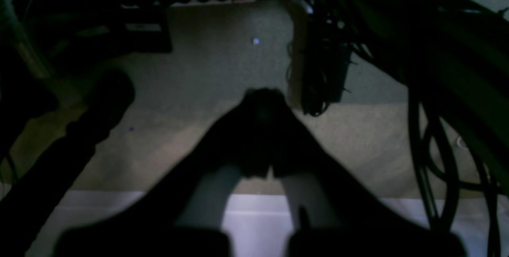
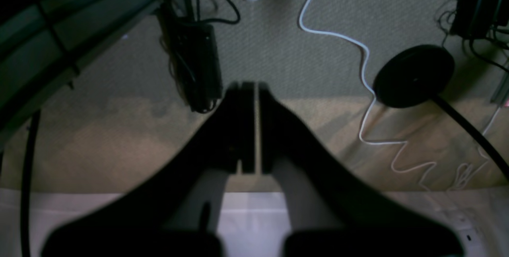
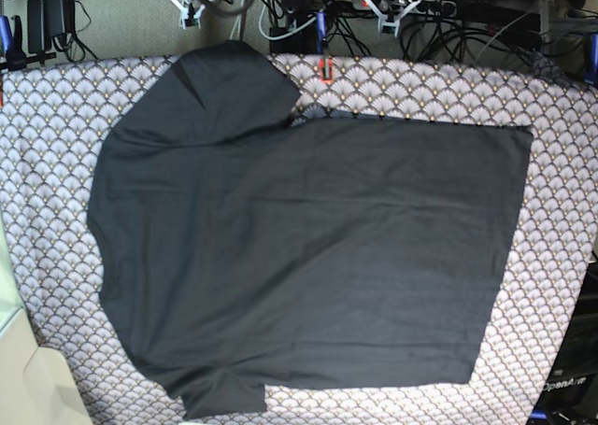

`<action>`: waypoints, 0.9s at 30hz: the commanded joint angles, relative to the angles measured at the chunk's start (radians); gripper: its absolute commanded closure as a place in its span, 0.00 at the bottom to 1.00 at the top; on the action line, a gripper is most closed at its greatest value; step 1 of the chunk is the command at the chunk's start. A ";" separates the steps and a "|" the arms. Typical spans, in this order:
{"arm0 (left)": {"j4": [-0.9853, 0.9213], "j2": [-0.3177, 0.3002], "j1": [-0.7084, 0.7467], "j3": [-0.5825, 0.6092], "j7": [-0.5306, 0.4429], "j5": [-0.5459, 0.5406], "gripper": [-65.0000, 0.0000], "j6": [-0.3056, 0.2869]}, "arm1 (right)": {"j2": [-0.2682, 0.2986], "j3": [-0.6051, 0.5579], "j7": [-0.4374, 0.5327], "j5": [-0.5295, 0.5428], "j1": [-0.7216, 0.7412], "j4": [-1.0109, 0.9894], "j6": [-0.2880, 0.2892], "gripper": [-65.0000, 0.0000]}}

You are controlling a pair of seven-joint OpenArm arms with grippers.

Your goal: Fold the T-shirt properly

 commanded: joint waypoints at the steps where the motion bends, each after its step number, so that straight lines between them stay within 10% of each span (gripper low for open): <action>1: 0.003 -0.003 0.000 0.003 -0.001 -0.002 1.00 -0.004 | 0.002 -0.002 0.020 0.010 -0.003 -0.001 -0.014 1.00; 27: 0.003 -0.002 0.014 0.003 -0.001 -0.002 1.00 -0.005 | 0.022 0.000 0.058 0.010 -0.024 -0.001 -0.014 1.00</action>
